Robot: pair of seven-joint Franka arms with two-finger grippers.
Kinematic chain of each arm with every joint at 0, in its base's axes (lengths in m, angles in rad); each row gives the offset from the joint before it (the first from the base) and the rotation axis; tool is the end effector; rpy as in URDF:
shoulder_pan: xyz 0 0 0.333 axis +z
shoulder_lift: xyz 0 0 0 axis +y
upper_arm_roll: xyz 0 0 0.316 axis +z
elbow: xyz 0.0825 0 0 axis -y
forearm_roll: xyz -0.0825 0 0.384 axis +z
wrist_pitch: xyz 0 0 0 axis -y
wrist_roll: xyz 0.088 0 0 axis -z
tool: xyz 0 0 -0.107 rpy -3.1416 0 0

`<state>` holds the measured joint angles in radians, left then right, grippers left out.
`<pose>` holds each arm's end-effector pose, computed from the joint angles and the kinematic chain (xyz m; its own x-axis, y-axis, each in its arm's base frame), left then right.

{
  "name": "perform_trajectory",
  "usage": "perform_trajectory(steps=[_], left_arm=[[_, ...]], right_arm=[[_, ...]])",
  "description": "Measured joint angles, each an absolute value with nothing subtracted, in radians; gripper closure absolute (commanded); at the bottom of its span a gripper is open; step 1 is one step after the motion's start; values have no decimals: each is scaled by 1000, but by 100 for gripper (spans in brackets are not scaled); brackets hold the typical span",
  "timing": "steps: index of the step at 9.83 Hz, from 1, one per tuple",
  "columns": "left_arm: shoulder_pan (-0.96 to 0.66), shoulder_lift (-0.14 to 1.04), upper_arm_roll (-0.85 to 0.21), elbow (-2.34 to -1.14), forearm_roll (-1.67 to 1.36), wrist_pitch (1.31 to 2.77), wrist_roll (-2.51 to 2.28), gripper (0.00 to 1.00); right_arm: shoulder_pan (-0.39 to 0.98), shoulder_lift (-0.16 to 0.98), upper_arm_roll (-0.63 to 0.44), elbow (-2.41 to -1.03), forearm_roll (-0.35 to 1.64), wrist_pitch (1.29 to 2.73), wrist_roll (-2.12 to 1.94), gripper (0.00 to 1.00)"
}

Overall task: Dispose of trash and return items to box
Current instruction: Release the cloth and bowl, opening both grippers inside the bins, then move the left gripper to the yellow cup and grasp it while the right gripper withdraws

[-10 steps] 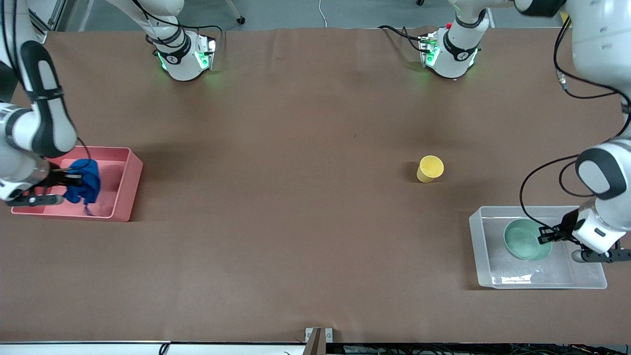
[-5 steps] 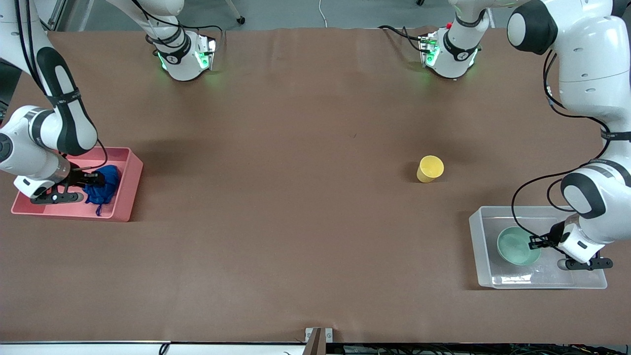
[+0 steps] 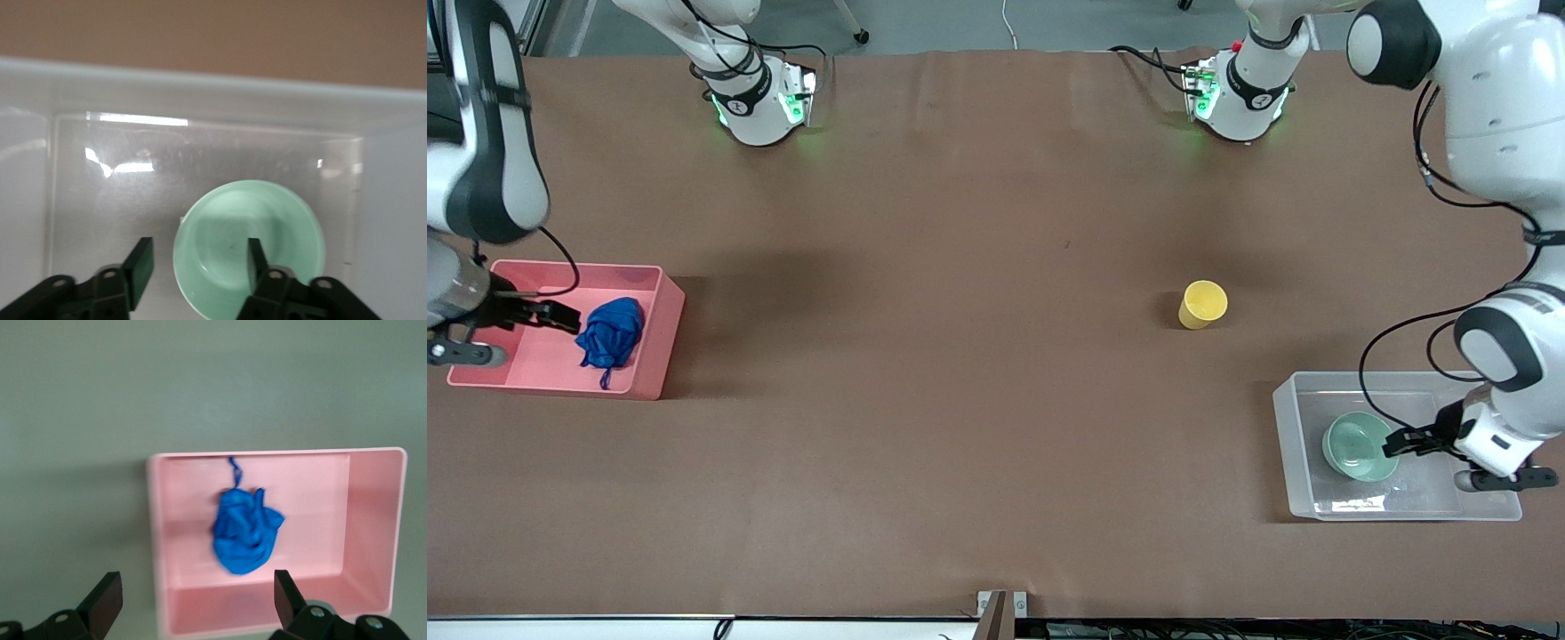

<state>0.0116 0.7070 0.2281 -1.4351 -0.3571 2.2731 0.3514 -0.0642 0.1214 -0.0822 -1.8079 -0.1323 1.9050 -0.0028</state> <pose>0.7261 0.1334 0.2968 0.9816 0.0433 0.1858 0.0254 -0.9949 0.0976 0.5867 -0.0944 0.4710 0.9946 -0.0998 -0.0274 -0.0953 -0.9865 0.1333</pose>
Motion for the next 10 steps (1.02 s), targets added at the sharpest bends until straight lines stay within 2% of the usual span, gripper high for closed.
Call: perform_trajectory(steps=[2, 4, 6, 8, 10], left_arm=[[-7, 509, 186, -1562, -248, 2255, 286, 0], [-11, 287, 102, -1767, -146, 2242, 199, 0], [-15, 119, 26, -1984, -135, 2241, 163, 0], [-16, 54, -53, -2148, -135, 2258, 154, 0], [-17, 66, -122, -2284, -135, 2402, 151, 0]], right_arm=[[-19, 81, -83, -1691, -60, 1754, 48, 0], [-56, 27, -104, -1602, -7, 1618, 6, 0], [-68, -49, -103, -1574, -3, 1557, -10, 0], [-56, -61, -90, -1575, -3, 1553, -10, 0], [-55, -54, -89, -1574, -3, 1559, -10, 0]])
